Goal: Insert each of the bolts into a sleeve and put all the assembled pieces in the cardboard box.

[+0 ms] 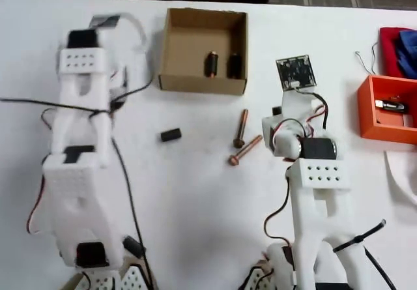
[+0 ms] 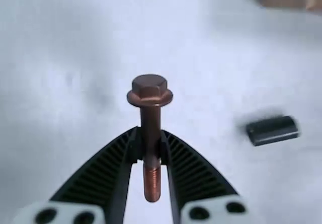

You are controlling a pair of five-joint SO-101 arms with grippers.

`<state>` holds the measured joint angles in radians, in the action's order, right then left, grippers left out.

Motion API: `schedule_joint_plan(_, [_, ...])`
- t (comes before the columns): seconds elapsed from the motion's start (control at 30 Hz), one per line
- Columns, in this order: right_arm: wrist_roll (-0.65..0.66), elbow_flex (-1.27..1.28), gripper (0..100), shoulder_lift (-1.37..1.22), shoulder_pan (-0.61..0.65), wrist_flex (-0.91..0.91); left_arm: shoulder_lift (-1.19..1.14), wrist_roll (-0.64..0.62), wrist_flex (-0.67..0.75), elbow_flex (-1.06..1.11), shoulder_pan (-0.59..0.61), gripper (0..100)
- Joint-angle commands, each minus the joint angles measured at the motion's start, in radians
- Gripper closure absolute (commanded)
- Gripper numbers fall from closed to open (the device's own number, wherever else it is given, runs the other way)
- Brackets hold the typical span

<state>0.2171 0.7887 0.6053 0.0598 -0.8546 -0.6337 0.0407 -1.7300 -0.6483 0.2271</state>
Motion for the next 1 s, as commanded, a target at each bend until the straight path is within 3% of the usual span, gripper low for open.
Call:
schedule_joint_plan(0.0, [-0.002,-0.008,97.6,0.004,-0.001,0.024,0.084,0.069,0.061,0.127,0.034,97])
schedule_joint_plan(0.2, [-0.003,-0.006,97.6,0.004,-0.001,0.024,0.083,0.075,0.221,0.344,0.012,97])
schedule_joint_plan(0.5, [-0.005,-0.006,97.6,0.005,-0.001,0.019,0.081,0.077,0.330,0.446,0.015,97])
schedule_joint_plan(0.6, [-0.005,-0.006,97.6,0.008,-0.001,0.018,0.040,0.077,0.321,0.423,0.014,97])
schedule_joint_plan(0.8, [-0.005,-0.006,97.6,0.012,-0.001,0.018,-0.077,0.077,0.235,0.255,0.028,84])
schedule_joint_plan(0.97, [-0.005,-0.006,97.6,0.012,-0.001,0.018,-0.150,0.075,0.137,0.053,0.028,84])
